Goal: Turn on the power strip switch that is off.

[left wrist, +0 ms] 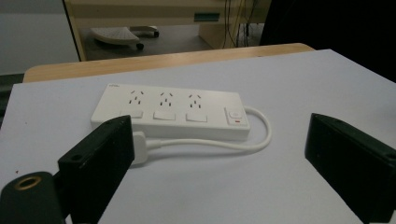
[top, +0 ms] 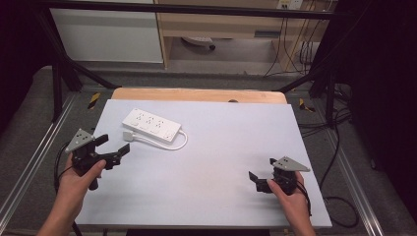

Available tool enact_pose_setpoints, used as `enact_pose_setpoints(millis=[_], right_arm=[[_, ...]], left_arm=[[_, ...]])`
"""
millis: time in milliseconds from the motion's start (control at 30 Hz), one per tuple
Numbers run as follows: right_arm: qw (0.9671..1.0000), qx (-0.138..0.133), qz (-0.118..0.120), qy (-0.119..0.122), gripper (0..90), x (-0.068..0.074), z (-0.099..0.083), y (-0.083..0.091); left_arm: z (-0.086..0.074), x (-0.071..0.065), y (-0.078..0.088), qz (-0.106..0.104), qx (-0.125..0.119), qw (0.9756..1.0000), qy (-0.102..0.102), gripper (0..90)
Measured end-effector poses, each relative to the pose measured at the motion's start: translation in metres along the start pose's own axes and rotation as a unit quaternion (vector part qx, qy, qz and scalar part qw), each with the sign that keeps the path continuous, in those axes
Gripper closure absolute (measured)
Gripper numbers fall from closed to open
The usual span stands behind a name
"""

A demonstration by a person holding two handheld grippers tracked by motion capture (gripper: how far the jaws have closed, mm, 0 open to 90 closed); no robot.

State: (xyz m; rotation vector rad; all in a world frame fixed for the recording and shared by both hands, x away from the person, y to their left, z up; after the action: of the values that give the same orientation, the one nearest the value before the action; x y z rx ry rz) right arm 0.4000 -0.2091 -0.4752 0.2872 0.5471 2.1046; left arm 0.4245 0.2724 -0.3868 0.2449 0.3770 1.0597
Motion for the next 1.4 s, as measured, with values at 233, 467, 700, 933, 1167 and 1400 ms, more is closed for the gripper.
enact_pose_setpoints(millis=[233, 467, 700, 933, 1167, 1400], right_arm=[[1.0000, -0.002, 0.000, 0.002, 3.3, 0.001, 0.000, 0.000], [1.0000, -0.004, 0.002, 0.000, 3.4, 0.001, 0.001, 0.001], [1.0000, -0.006, 0.004, 0.000, 3.3, 0.002, 0.002, 0.002], [1.0000, -0.007, 0.004, 0.001, 3.3, 0.002, 0.002, 0.002], [1.0000, -0.008, 0.004, 0.000, 3.2, 0.002, 0.003, 0.002], [0.9999, -0.010, 0.004, 0.002, 3.2, 0.003, 0.003, 0.003]], left_arm=[[0.006, 0.001, -0.007, 0.000, 0.001, 1.0000, 0.001, 8.2], [0.012, 0.006, -0.014, 0.006, 0.003, 1.0000, 0.003, 8.2], [0.020, 0.014, -0.021, 0.012, -0.002, 0.9999, 0.005, 8.2], [0.023, 0.019, -0.028, 0.015, 0.001, 0.9999, 0.005, 7.2], [0.030, 0.025, -0.039, 0.016, -0.003, 0.9997, 0.016, 7.4], [0.035, 0.030, -0.047, 0.022, -0.004, 0.9996, 0.016, 7.6]])
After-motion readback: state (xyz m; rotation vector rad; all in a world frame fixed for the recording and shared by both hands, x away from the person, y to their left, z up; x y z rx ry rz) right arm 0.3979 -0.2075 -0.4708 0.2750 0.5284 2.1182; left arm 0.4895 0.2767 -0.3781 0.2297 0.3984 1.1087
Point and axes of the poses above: each handheld gripper's, and its own axes: y roughly backward along the jaws, z roughly out of its top, x roughly to its left, the point moved 7 cm from there along -y, roughly forward along the jaws, and after that the axes turned 4 degrees about y, right-handed, at the moved point
